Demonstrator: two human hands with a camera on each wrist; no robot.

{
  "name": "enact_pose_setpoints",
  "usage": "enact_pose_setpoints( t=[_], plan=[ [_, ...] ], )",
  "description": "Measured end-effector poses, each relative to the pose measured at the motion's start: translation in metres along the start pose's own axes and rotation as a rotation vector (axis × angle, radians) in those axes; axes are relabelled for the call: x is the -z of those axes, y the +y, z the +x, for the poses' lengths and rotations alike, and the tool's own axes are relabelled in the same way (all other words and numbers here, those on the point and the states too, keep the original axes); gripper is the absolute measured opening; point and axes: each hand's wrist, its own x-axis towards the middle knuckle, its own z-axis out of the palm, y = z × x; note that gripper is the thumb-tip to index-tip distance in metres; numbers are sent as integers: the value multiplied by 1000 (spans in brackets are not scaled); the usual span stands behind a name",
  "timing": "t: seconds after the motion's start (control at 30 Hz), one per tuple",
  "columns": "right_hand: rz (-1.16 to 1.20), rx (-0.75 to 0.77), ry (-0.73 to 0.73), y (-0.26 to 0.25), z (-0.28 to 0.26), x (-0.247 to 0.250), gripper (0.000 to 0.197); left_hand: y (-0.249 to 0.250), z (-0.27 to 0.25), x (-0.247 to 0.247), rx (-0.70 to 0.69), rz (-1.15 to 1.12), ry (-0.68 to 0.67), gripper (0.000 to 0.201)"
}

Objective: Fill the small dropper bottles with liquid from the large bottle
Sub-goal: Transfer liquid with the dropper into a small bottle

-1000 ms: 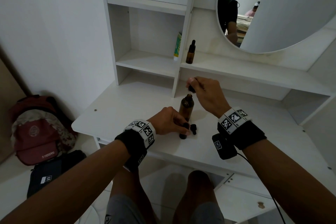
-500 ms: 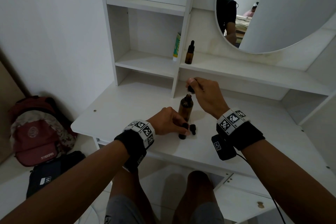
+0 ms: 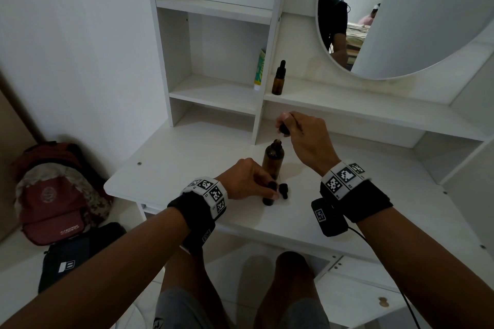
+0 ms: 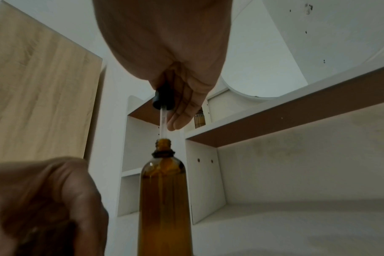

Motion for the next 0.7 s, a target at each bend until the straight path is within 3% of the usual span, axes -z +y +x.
enact_pose_setpoints(
  t=[0.27, 0.5, 0.7],
  plan=[
    [138, 52, 155, -30, 3, 34, 34, -2, 1, 0, -1, -3, -1, 26],
    [52, 26, -84, -30, -22, 29, 35, -1, 0, -1, 1, -3, 8, 26],
    [85, -26, -132, -26, -38, 17, 37, 1, 0, -2, 2, 16, 6, 24]
  ],
)
